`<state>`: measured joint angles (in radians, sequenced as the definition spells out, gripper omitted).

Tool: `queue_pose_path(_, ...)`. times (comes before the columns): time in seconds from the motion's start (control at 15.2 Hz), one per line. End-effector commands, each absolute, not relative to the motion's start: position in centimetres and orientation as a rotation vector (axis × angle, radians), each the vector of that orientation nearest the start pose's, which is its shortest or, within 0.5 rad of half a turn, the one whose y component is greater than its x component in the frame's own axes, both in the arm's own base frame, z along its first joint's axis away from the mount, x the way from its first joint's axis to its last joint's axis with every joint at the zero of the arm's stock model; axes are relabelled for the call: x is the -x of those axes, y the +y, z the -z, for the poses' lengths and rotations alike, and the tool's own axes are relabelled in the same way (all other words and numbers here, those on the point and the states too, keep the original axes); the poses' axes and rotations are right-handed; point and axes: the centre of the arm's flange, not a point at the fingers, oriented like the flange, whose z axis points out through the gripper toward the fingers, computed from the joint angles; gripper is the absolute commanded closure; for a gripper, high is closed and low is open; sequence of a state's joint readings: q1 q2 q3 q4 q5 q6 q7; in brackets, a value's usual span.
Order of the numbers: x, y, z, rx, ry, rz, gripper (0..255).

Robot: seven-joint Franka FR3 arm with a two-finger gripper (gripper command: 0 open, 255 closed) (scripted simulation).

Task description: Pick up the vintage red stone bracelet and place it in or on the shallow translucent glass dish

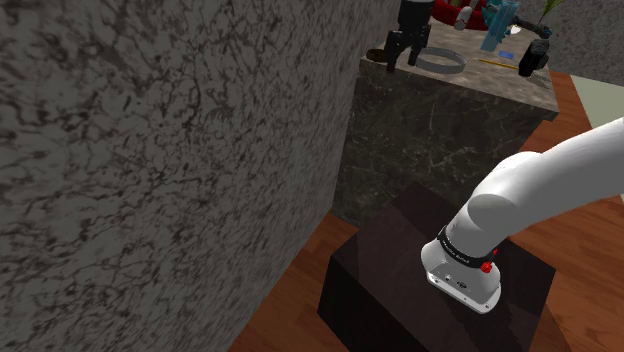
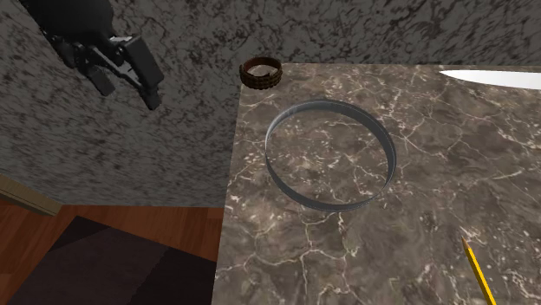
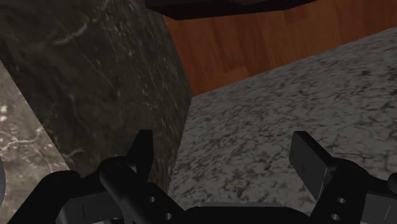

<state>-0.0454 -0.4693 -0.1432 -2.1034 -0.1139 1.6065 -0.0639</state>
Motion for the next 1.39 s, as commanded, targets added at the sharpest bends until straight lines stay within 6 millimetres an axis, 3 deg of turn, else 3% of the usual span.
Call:
queue_pose_path(0.0, -41.4, -12.2, -60.0, 3.169, 0.193, -0.070, 0)
queue_pose_path(1.06, -56.2, -29.5, -59.7, 3.047, 0.413, -0.149, 0)
queue_pose_path(1.32, -56.2, -29.7, -58.1, 3.044, 0.417, -0.150, 0)
